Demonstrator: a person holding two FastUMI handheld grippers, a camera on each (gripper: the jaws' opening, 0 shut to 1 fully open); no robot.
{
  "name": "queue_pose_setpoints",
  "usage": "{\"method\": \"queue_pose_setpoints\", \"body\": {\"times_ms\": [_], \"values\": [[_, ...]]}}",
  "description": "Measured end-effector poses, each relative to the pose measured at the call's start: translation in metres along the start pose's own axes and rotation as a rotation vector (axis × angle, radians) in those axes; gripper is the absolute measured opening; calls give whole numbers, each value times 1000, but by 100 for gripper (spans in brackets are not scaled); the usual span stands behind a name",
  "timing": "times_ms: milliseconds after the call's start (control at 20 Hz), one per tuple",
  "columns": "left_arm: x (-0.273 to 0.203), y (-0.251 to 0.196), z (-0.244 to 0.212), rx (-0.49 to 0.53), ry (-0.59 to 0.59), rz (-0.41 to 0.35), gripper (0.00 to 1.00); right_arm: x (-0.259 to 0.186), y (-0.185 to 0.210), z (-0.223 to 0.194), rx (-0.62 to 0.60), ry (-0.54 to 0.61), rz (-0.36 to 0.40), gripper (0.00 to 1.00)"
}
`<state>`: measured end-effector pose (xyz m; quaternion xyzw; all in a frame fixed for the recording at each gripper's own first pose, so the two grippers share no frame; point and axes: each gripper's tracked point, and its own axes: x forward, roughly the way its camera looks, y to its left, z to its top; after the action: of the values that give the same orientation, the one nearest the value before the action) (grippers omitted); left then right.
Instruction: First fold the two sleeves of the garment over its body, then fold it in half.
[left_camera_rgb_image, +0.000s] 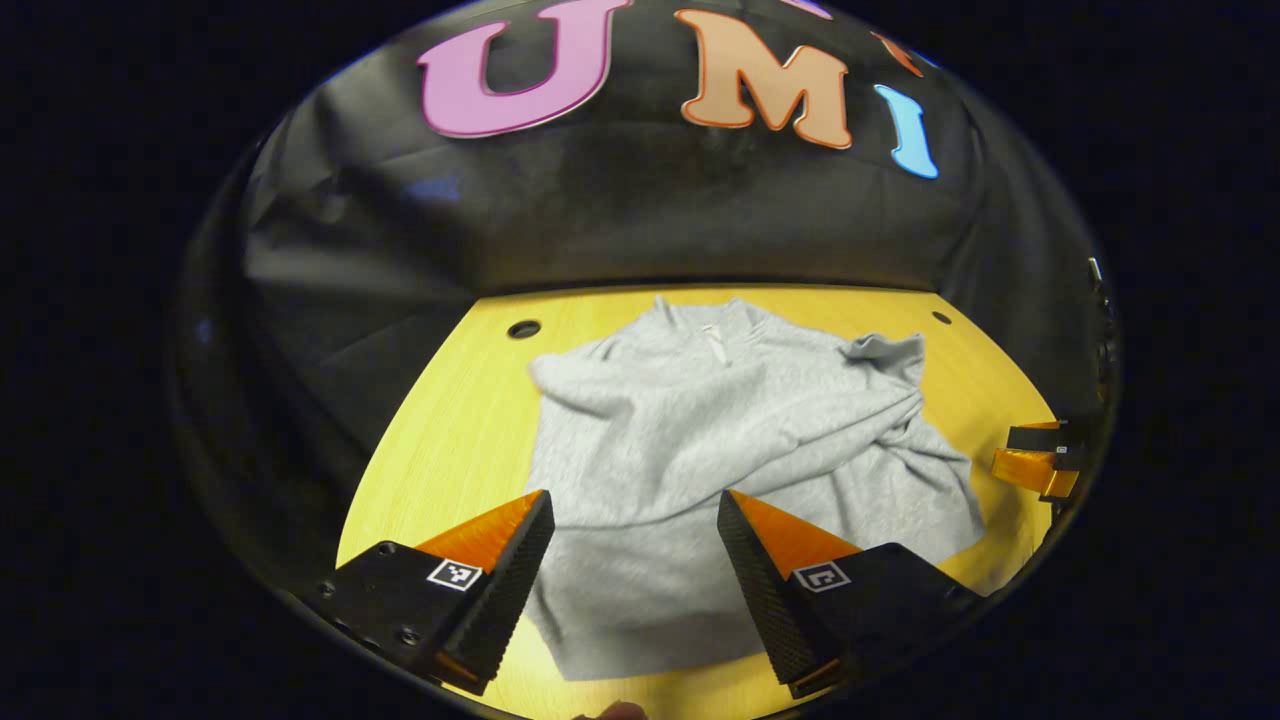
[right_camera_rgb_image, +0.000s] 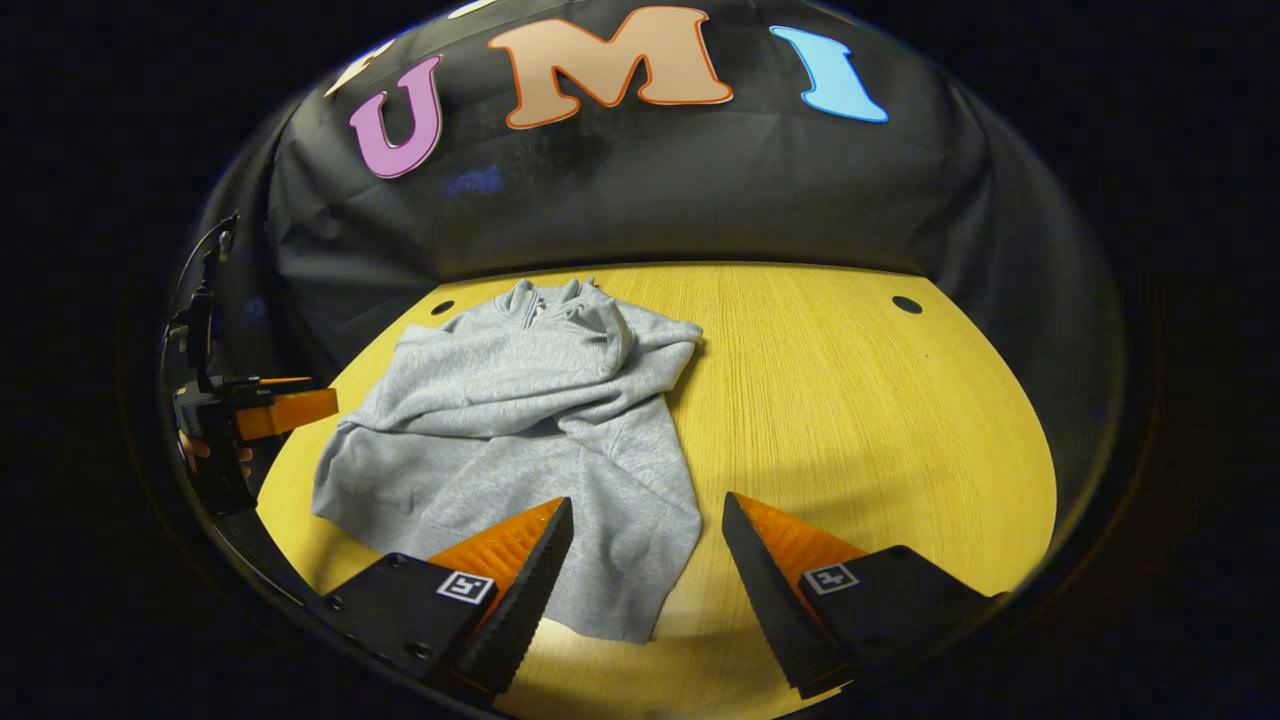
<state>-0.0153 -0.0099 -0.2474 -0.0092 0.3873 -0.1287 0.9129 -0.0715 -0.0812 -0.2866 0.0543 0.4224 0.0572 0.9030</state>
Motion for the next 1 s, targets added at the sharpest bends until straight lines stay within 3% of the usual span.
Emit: {"method": "queue_pose_setpoints", "body": {"times_ms": [50,100,250,300,350,450,800,900,1000], "values": [[-4,5,-13,-22,20,0,96,2,2,-8,-8,12,-4,91],[-9,9,-28,-43,43,-2,96,3,3,-15,-14,30,-4,96],[-20,18,-64,-65,103,11,97,4,7,-34,-25,73,-2,96],[-20,19,-74,-69,119,11,96,4,9,-40,-28,86,-2,91],[-21,21,-83,-68,134,13,97,4,10,-44,-28,97,-1,96],[-18,23,-98,-79,166,15,97,5,13,-54,-29,118,-1,96],[-10,20,-117,-110,212,8,97,11,14,-80,-67,183,-24,97],[-8,19,-118,-89,210,8,98,10,15,-80,-76,176,-25,92],[-6,18,-116,-84,209,10,98,13,15,-80,-86,176,-22,97]]}}
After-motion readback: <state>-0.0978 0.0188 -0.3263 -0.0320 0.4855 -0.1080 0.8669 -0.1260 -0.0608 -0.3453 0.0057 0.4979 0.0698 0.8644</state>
